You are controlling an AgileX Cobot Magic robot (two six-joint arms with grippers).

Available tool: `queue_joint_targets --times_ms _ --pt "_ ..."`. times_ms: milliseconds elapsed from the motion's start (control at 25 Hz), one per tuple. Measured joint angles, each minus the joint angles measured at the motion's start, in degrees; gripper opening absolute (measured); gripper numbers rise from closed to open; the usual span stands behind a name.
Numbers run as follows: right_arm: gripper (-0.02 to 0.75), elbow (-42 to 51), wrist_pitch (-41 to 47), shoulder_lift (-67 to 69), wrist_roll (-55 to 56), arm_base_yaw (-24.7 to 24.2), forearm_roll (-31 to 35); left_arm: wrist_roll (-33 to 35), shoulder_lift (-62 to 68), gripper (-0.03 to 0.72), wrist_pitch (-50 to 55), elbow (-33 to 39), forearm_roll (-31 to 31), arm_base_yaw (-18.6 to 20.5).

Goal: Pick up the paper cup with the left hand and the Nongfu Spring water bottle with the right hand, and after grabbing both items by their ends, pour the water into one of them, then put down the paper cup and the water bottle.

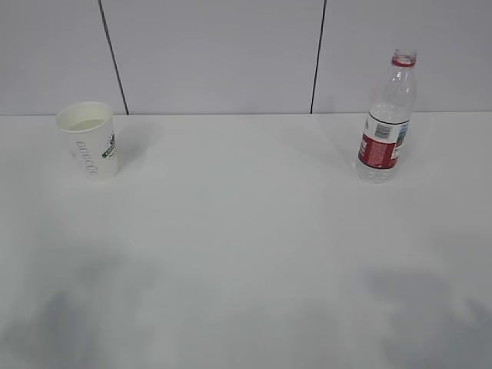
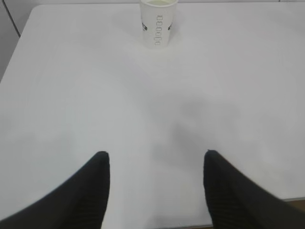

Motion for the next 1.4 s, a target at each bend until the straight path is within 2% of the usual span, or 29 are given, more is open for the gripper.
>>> queue_joint_targets --times_ms 880,1200,1400 --pt "0.585 0.28 0.22 -0.22 0.15 0.0 -0.22 0.0 0.0 0.453 0.0 0.0 0.0 0.0" --pt "0.586 0.28 0.22 -0.22 0.15 0.0 -0.22 0.0 0.0 0.509 0.0 0.0 0.0 0.0" --pt "0.586 0.28 0.22 -0.22 0.15 0.0 -0.22 0.0 0.0 0.517 0.0 0.0 0.0 0.0"
